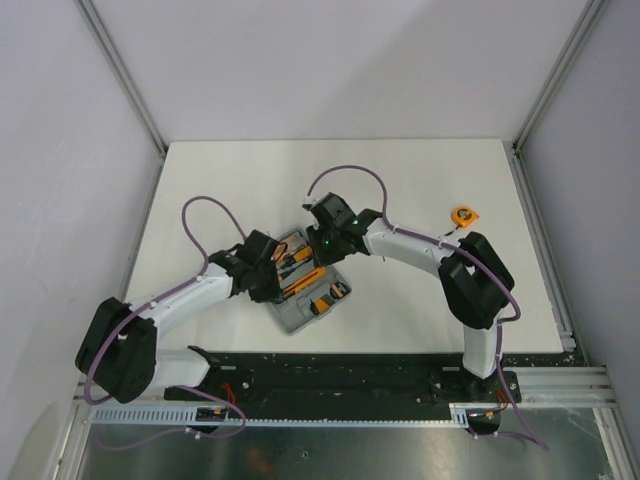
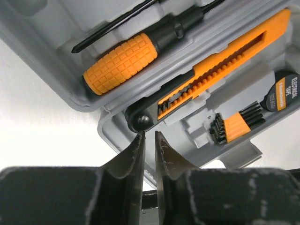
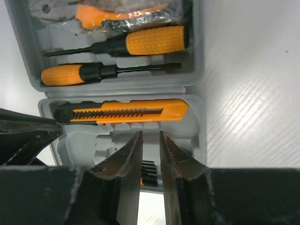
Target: Pack the tool kit
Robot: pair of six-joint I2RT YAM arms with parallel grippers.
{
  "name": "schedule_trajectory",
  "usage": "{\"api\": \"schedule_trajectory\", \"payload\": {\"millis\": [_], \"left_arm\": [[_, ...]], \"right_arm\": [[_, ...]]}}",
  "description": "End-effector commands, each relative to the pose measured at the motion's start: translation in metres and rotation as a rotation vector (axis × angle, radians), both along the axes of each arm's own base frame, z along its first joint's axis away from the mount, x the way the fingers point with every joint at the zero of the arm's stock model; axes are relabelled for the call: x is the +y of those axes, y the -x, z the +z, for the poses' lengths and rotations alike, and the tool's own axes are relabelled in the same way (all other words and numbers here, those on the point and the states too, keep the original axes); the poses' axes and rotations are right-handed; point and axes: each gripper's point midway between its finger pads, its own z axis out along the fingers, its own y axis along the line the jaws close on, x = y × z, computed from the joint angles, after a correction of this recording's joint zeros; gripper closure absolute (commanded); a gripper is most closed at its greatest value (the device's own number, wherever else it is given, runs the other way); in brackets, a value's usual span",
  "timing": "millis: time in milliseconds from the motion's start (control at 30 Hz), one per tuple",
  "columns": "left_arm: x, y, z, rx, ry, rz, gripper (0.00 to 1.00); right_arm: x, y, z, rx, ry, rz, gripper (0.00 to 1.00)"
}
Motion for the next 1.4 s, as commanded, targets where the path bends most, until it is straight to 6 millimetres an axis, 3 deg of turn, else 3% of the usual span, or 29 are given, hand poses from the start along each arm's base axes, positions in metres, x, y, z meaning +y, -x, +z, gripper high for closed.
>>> {"api": "schedule_trajectory", "payload": {"millis": [0, 533, 967, 1167, 1367], "left_arm": [[-0.001, -0.002, -0.003, 0.008, 0.007, 0.022, 0.83], [0.001, -0.005, -0.013, 0.024, -0.022, 0.032, 0.86], [0.004, -0.011, -0.008, -0.004, -0.033, 0.066, 0.74], [0.006, -0.021, 0.009, -0.074, -0.022, 0.09, 0.59], [0.016, -0.027, 0.022, -0.124, -0.057, 0.129, 0.56]], "right_arm": [[0.015, 0.002, -0.006, -0.021, -0.021, 0.062, 0.75], [0.011, 0.0, -0.047, 0.01, 0.059, 0.058, 0.79], [0.006, -0.001, -0.06, 0.023, 0.099, 0.046, 0.8], [0.006, -0.002, -0.063, 0.027, 0.109, 0.04, 0.8], [0.006, -0.005, -0.058, 0.018, 0.104, 0.028, 0.8]]}}
